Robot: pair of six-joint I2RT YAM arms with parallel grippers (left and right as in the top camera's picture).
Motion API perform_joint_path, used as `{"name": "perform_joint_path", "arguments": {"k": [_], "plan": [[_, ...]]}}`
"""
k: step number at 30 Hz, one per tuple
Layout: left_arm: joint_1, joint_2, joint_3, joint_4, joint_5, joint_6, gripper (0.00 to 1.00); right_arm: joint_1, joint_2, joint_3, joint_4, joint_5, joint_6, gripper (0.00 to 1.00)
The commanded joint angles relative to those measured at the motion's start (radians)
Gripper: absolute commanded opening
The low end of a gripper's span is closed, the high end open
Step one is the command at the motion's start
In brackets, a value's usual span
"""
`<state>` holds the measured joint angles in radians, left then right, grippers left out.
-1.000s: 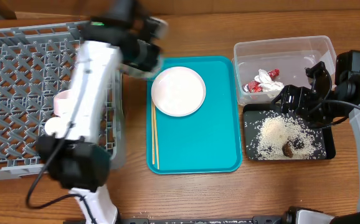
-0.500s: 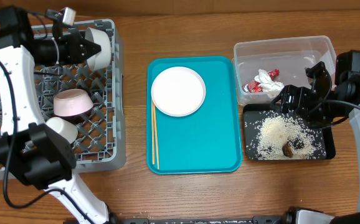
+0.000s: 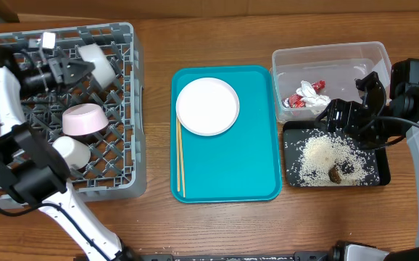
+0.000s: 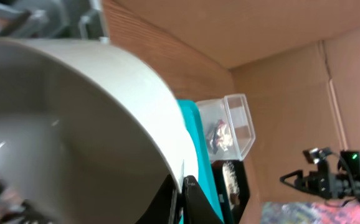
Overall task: Sort waste into correct bins and load items into the dishwasher
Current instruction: 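Carry the white bowl left and release it in the rack, then move the left gripper to the wooden chopsticks on the teal tray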
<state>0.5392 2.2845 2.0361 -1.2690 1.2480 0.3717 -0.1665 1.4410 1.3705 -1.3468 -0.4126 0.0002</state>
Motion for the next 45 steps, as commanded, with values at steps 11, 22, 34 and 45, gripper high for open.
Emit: {"name": "perform_joint_path", "arguments": {"k": [11, 22, 34, 45], "plan": [[0.166, 0.031, 0.01, -0.166, -0.05, 0.026, 1.0, 0.003, -0.008, 0.01, 0.005, -0.007, -0.001, 1.0], [0.084, -0.29, 0.01, -0.247, -0.267, 0.063, 1.0, 0.003, -0.008, 0.01, 0.005, -0.007, -0.001, 1.0], [-0.528, -0.38, 0.007, -0.238, -0.848, -0.088, 1.0, 0.003, -0.008, 0.01, 0.005, -0.007, -0.001, 1.0], [-0.827, -0.256, -0.032, -0.369, -1.114, -0.751, 1.0, 0.003, -0.008, 0.01, -0.005, -0.007, -0.002, 1.0]]}}
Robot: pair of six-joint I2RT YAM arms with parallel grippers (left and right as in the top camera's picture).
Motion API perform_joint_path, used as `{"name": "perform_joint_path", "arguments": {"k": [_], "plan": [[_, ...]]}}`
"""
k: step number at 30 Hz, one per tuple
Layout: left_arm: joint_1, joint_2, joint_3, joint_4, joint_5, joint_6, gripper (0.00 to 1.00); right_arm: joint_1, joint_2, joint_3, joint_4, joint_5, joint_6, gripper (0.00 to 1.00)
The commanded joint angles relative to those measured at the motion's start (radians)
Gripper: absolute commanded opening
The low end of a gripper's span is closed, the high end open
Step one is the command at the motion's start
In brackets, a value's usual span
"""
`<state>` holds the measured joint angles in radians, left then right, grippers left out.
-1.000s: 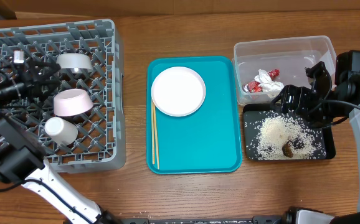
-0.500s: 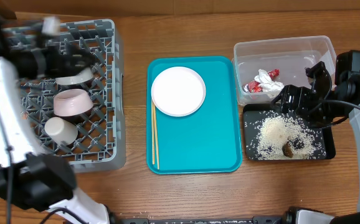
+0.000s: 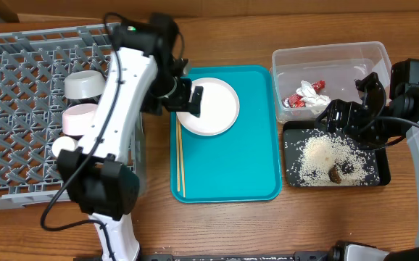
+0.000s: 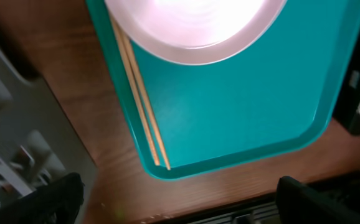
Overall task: Sort waste into correct bins and load items into the dishwasher
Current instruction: 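Move the left gripper to the wooden chopsticks on the teal tray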
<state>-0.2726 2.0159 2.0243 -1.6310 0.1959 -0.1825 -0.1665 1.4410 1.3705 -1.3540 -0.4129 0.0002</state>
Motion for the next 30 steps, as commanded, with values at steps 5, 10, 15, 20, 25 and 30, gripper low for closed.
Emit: {"name": "perform_joint_path", "arguments": {"k": [5, 10, 15, 20, 25, 30], "plan": [[-0.069, -0.03, -0.097, 0.006, -0.077, -0.268, 1.0, 0.003, -0.008, 0.01, -0.006, -0.006, -0.002, 1.0], [-0.103, -0.199, -0.238, 0.096, -0.126, -0.326, 1.0, 0.003, -0.008, 0.01, -0.003, -0.006, -0.002, 1.0], [-0.109, -0.432, -0.476, 0.289, -0.134, -0.338, 1.0, 0.003, -0.008, 0.01, 0.005, -0.006, -0.002, 1.0], [-0.109, -0.593, -0.722, 0.522, -0.135, -0.338, 1.0, 0.003, -0.008, 0.01, 0.006, -0.006, -0.002, 1.0], [-0.11, -0.58, -0.885, 0.708, -0.129, -0.335, 1.0, 0.003, -0.008, 0.01, 0.006, -0.006, -0.001, 1.0], [-0.109, -0.489, -0.97, 0.813, -0.124, -0.334, 0.99, 0.003, -0.008, 0.01, 0.005, -0.006, -0.001, 1.0]]}}
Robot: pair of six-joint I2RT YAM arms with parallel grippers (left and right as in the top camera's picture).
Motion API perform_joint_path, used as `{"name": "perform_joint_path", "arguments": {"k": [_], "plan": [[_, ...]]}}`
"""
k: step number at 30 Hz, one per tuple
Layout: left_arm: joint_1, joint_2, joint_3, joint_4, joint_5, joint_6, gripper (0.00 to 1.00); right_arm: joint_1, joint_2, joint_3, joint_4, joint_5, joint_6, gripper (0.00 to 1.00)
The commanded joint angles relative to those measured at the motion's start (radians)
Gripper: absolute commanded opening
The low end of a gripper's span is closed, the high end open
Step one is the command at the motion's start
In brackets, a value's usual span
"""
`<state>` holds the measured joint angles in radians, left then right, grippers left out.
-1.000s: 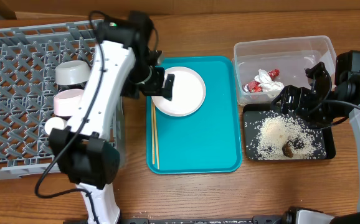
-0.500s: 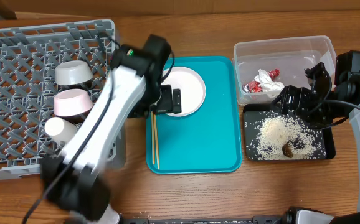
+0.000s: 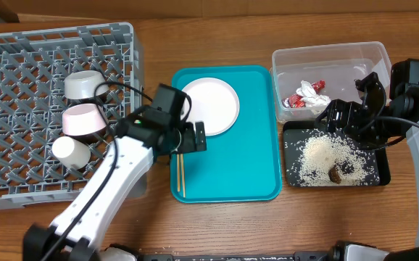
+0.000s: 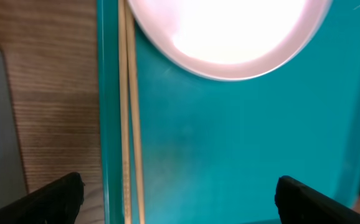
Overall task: Sort waste into correct bins and load items into the dishwasher
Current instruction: 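Move the left gripper to the wooden chopsticks on the teal tray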
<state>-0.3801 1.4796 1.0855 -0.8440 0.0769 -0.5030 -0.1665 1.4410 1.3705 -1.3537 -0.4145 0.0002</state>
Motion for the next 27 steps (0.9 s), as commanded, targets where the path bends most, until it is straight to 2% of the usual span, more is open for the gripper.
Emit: {"name": "perform_joint_path", "arguments": {"k": [1, 4, 7, 11, 24, 25, 27], "plan": [[-0.002, 0.072, -0.033, 0.034, -0.004, -0.013, 0.98, 0.003, -0.008, 0.01, 0.005, -0.005, -0.001, 1.0], [-0.002, 0.142, -0.033, 0.068, 0.039, 0.015, 0.9, 0.003, -0.008, 0.01, 0.005, -0.005, -0.001, 1.0], [-0.004, 0.193, -0.033, 0.104, 0.098, 0.035, 0.87, 0.003, -0.008, 0.01, 0.005, -0.005, -0.001, 1.0], [-0.013, 0.251, -0.033, 0.121, 0.105, 0.035, 0.79, 0.003, -0.008, 0.01, 0.005, -0.005, -0.001, 1.0], [-0.013, 0.349, -0.034, 0.123, 0.1, 0.035, 0.77, 0.003, -0.008, 0.01, 0.005, -0.005, -0.001, 1.0], [-0.013, 0.357, -0.034, 0.123, 0.1, 0.035, 0.73, 0.003, -0.008, 0.01, 0.005, -0.005, -0.001, 1.0], [-0.013, 0.366, -0.034, 0.123, 0.1, 0.035, 0.57, 0.003, -0.008, 0.01, 0.005, -0.005, -0.001, 1.0]]}}
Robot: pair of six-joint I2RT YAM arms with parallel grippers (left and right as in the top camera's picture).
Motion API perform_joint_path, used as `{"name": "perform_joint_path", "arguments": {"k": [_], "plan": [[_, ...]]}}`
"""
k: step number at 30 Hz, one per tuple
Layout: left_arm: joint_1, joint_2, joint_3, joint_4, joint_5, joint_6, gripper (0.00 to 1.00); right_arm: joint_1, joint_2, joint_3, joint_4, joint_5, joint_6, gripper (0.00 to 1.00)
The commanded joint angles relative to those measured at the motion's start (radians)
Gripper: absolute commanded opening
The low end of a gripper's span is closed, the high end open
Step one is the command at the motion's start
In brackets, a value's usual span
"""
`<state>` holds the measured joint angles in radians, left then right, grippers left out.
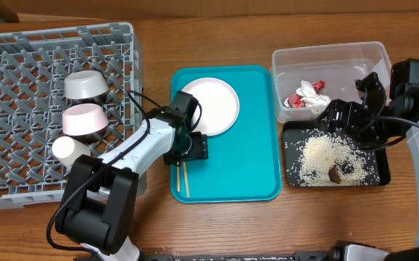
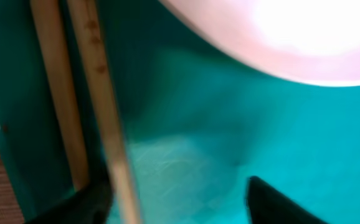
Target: Sort waste into correct bins and load items into the dishwasher
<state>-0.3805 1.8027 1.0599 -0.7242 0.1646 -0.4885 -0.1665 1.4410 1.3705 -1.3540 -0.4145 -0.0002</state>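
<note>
Two wooden chopsticks [image 1: 183, 179] lie along the left edge of the teal tray [image 1: 253, 167], next to a white plate [image 1: 208, 106]. My left gripper [image 1: 188, 148] is low on the tray over the chopsticks. In the left wrist view the left gripper [image 2: 180, 205] is open, its fingertips [image 2: 279, 199] wide apart, with one chopstick [image 2: 99, 99] inside the gap and the other chopstick [image 2: 52, 93] at the left finger's outer side. The right gripper [image 1: 352, 116] hovers over the black tray of rice [image 1: 296, 138]; its jaws are too dark to read.
A grey dish rack [image 1: 21, 181] on the left holds a white bowl [image 1: 85, 85], a pink bowl [image 1: 83, 119] and a white cup [image 1: 70, 152]. A clear bin [image 1: 340, 58] with wrappers [image 1: 307, 96] stands at the back right. Bare wood lies in front.
My left gripper has dropped from above the tray's left part to just over the chopsticks, which fill its view now. The chopsticks' near end sits slightly further right. The right arm is unchanged.
My left gripper was at the back of the rack against a white bowl. Then the bowl stood in the rack and the gripper was open over the plate's edge. It was then above the chopsticks, and now sits low around them.
</note>
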Motion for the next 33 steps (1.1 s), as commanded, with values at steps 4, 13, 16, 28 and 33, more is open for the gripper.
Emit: {"name": "perform_joint_path", "arguments": {"k": [4, 13, 16, 28, 33], "plan": [[-0.013, 0.043, -0.008, 0.003, 0.012, 0.02, 0.29, 0.003, -0.008, 0.01, 0.005, -0.005, -0.001, 1.0], [-0.012, 0.043, -0.001, -0.01, 0.02, 0.02, 0.04, 0.003, -0.008, 0.01, 0.002, -0.005, -0.001, 1.0], [-0.011, 0.037, 0.028, -0.043, 0.02, 0.02, 0.04, 0.003, -0.008, 0.01, 0.001, -0.005, -0.001, 1.0], [0.012, -0.052, 0.371, -0.366, -0.143, 0.066, 0.04, 0.003, -0.008, 0.01, -0.001, -0.005, -0.001, 1.0], [0.116, -0.065, 0.502, -0.467, -0.205, 0.138, 0.04, 0.003, -0.008, 0.01, 0.001, -0.005, -0.001, 1.0]]}}
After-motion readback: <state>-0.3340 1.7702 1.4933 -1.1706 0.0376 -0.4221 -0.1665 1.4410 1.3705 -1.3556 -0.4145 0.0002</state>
